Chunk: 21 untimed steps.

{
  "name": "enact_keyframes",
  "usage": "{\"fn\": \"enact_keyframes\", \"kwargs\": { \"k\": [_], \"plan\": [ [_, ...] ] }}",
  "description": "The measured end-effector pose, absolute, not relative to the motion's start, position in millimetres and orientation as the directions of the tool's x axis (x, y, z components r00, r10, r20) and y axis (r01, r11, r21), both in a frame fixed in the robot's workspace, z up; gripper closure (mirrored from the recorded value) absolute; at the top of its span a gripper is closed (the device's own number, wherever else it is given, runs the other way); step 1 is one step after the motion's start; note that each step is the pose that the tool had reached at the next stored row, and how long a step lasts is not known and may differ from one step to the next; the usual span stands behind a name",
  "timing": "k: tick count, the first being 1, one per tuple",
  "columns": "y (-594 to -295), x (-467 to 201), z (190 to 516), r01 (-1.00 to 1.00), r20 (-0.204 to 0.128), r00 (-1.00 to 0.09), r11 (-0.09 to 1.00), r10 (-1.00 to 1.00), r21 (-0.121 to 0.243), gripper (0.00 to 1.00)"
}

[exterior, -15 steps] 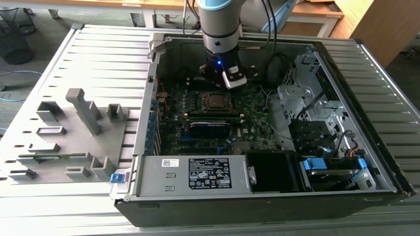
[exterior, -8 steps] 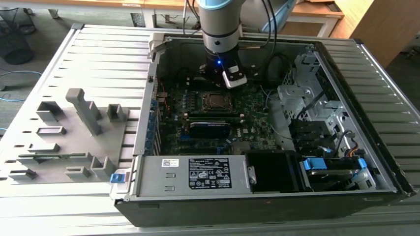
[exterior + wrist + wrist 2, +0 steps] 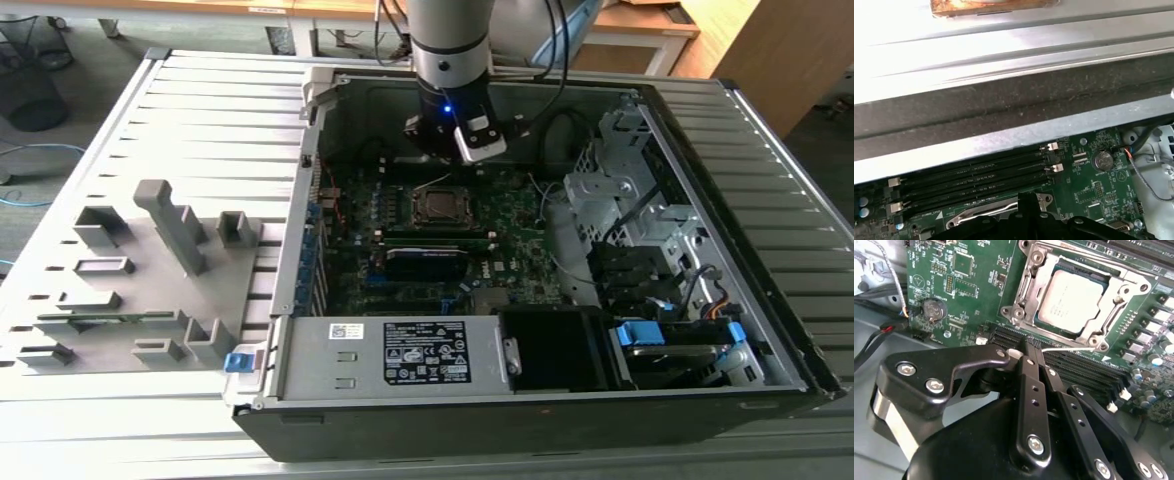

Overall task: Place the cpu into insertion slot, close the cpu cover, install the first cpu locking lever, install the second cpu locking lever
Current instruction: 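Install the first cpu locking lever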

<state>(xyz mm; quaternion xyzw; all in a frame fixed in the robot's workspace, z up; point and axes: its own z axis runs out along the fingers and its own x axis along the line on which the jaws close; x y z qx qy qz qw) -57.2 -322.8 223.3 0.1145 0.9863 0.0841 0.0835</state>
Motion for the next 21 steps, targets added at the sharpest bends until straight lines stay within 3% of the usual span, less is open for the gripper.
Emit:
{"fn": "enact_keyframes", "kwargs": {
  "k": [21],
  "plan": [
    [-316.3, -69.3, 215.9, 0.209, -0.162, -0.958, 0.961, 0.238, 0.18, 0.89]
  ]
}}
